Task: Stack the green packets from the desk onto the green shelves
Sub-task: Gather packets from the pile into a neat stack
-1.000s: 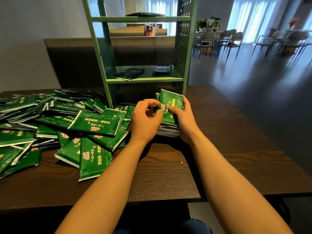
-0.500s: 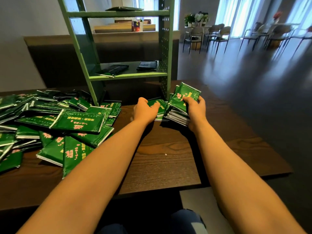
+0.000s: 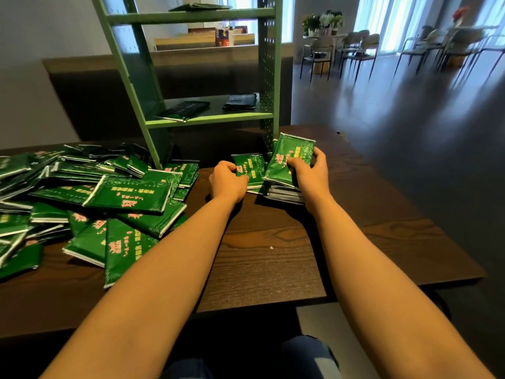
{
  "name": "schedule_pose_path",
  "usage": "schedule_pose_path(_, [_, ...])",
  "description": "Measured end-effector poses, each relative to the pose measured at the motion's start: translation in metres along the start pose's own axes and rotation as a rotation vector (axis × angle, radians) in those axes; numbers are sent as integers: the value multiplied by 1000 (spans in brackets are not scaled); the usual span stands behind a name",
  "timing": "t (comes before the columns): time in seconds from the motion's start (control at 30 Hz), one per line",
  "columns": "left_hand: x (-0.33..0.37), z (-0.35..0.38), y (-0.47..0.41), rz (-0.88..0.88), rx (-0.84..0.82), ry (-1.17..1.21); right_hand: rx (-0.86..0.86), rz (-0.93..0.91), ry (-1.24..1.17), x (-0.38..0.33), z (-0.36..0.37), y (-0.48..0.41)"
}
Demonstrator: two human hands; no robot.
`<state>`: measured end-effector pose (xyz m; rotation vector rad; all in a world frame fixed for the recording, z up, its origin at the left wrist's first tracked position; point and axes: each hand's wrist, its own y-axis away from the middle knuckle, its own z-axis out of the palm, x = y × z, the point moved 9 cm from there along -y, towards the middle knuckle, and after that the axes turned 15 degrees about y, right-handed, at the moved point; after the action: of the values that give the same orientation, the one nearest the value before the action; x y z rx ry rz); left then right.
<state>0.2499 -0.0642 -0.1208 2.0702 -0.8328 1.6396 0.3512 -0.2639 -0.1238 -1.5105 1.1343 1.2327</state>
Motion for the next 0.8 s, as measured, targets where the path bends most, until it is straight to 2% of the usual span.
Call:
schedule_pose_path(0.1, [1, -19, 1, 38, 64, 126, 1, -13, 23, -4, 0, 4])
schedule_pose_path(0.4, [11, -72, 16, 29, 225, 783, -109, -108, 58, -42, 36, 13])
schedule_pose_path(0.57, [-2, -67, 26, -40, 183, 949, -149, -104, 56, -31, 57, 19])
schedule_pose_path(0.63, [-1, -61, 28, -51, 113, 951, -182, -114, 75, -26, 64, 22])
schedule_pose_path(0.8, [25, -57, 41, 243, 40, 554, -215, -113, 38, -32, 74, 26])
